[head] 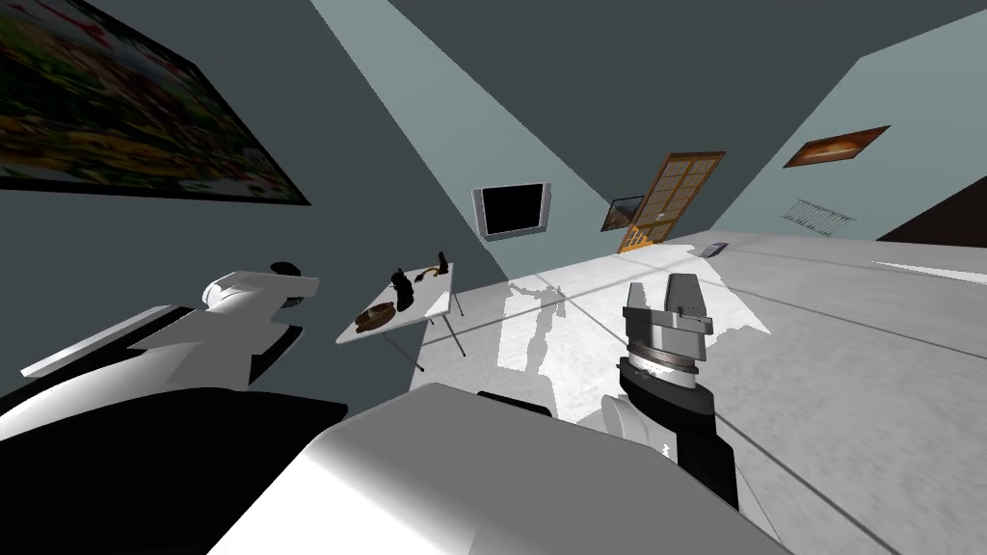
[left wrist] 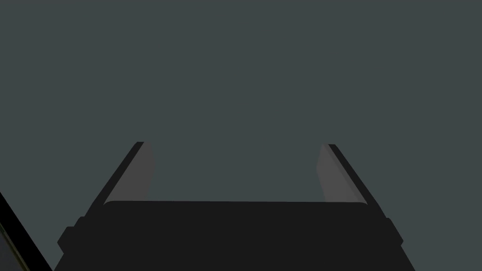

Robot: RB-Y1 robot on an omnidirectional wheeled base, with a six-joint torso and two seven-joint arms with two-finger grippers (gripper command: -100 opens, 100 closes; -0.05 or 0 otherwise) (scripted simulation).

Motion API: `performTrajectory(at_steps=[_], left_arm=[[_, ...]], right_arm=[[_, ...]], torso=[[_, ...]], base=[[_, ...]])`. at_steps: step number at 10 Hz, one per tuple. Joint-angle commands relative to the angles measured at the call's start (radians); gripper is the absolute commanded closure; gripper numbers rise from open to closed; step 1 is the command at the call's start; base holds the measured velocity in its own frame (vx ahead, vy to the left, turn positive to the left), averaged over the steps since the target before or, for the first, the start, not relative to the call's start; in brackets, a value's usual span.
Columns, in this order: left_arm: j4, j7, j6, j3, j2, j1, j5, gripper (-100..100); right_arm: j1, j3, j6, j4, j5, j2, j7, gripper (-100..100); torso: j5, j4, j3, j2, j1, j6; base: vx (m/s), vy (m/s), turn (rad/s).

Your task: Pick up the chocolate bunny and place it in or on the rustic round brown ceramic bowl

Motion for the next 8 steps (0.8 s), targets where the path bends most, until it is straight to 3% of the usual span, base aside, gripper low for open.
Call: performTrajectory(at_steps=[1, 2, 3, 8], left_arm=[[0.001, -0.034, 0.015, -0.002, -0.001, -0.036, -0.003, -100], [-0.006, -0.018, 0.016, -0.001, 0.001, -0.021, -0.003, -100], [-0.007, -0.02, 0.019, -0.001, 0.001, -0.023, -0.004, 0], [-0.007, -0.02, 0.018, -0.001, 0.001, -0.023, -0.004, 0]], right_arm=[[0.0, 0.0, 0.0, 0.0, 0.0, 0.0, 0.0, 0], [0.0, 0.0, 0.0, 0.0, 0.0, 0.0, 0.0, 0], [0.0, 0.0, 0.0, 0.0, 0.0, 0.0, 0.0, 0], [0.0, 0.0, 0.0, 0.0, 0.0, 0.0, 0.0, 0]], torso=[[0.0, 0.0, 0.0, 0.0, 0.0, 0.0], [0.0, -0.001, -0.003, -0.005, 0.001, 0.001], [0.001, -0.002, -0.004, -0.007, 0.002, 0.001], [0.001, -0.002, -0.005, -0.007, 0.003, 0.001]], base=[[0.012, -0.014, 0.028], [0.008, -0.004, 0.0], [0.0, 0.0, 0.0], [0.0, 0.0, 0.0]])
